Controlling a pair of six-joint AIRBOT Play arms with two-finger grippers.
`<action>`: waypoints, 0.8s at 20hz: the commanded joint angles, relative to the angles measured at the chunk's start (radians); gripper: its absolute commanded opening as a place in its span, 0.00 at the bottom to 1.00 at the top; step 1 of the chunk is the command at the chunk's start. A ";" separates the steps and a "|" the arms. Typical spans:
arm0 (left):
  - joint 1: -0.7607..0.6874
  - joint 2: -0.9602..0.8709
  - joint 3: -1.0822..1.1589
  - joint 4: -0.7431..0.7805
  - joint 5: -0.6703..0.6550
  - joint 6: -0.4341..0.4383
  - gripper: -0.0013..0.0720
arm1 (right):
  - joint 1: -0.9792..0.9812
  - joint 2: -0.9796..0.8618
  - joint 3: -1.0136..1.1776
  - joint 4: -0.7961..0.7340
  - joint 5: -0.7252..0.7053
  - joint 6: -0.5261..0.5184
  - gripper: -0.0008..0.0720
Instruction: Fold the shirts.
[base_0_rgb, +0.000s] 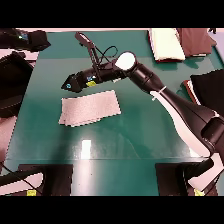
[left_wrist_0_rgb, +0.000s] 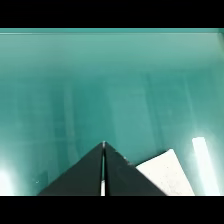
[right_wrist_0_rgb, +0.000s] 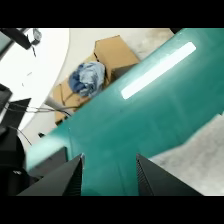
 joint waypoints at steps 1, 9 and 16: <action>0.024 0.024 0.002 0.003 -0.038 0.000 0.05 | -0.078 -0.001 0.005 -0.224 0.130 0.085 0.53; 0.024 0.023 -0.005 -0.007 -0.030 0.001 0.05 | -0.454 0.140 -0.572 -0.258 0.143 0.190 0.82; 0.024 0.023 -0.005 -0.008 -0.029 0.008 0.05 | -0.364 -0.030 -0.615 0.041 0.031 0.156 0.80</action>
